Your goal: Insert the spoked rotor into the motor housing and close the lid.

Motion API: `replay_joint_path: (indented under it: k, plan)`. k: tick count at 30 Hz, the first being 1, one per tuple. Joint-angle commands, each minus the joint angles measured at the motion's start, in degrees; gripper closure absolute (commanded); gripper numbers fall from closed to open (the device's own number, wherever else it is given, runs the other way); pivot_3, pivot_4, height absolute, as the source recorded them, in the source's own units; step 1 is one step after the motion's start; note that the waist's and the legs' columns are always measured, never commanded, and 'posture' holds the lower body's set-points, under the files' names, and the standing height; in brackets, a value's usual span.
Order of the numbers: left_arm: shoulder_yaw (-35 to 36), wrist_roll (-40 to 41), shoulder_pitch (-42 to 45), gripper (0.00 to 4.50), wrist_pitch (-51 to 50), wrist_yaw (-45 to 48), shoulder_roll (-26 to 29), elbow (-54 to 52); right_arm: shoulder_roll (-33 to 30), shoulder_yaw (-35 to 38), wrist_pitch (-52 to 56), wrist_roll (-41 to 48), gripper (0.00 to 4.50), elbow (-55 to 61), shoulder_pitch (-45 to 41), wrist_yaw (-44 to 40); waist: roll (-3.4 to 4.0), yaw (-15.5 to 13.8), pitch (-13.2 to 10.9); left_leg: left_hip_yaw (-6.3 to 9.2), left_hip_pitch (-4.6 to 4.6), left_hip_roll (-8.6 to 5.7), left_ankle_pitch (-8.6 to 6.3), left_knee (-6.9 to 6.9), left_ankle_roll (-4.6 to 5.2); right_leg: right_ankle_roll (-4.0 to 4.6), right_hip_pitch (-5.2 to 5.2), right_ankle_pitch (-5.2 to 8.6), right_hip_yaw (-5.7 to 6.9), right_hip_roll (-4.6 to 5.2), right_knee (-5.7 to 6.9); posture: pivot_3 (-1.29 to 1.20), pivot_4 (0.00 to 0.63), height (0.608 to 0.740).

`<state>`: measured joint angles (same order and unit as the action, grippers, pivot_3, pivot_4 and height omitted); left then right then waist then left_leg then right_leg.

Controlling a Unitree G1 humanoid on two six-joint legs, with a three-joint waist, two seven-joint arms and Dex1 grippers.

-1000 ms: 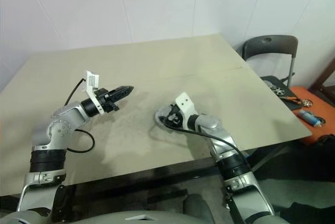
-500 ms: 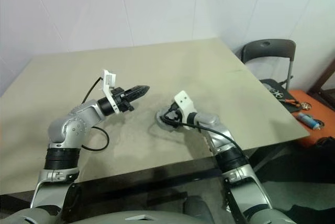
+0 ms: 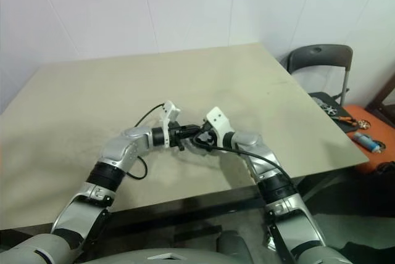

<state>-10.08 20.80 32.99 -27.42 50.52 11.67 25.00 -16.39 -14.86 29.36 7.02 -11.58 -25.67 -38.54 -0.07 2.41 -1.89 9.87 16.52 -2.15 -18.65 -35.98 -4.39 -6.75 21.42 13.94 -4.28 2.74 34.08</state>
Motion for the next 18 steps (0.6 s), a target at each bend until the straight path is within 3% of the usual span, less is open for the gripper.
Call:
replay_joint_path:
  k: [1,10,18]
  plan:
    - [-0.2,-3.03,2.84,3.96,3.8,0.21,-0.61,4.98,-1.6,-2.58,3.44,-3.22,1.0,-6.49,4.5,0.74,-0.04,0.01,0.01,0.0,0.0,0.0,-0.01,0.01,0.02,-0.01,0.0,0.01,0.0,0.0,0.0,0.0,0.0,0.74]
    - [-2.63,-8.43,1.87,3.96,7.04,2.69,0.16,7.23,-1.68,-1.89,3.97,-2.97,1.0,-6.63,3.55,1.09,-0.04,0.02,0.04,0.0,-0.03,0.0,-0.03,0.03,0.05,-0.04,-0.02,0.02,0.0,0.02,-0.01,0.0,0.0,0.74]
    - [-4.85,-11.2,1.25,3.96,11.48,9.16,4.72,5.63,-1.58,-2.34,4.14,-2.84,1.0,-6.65,3.75,0.81,-0.02,0.08,0.09,0.0,-0.06,0.0,-0.06,0.15,0.09,-0.09,0.0,0.06,-0.01,0.02,-0.01,0.0,0.0,0.74]
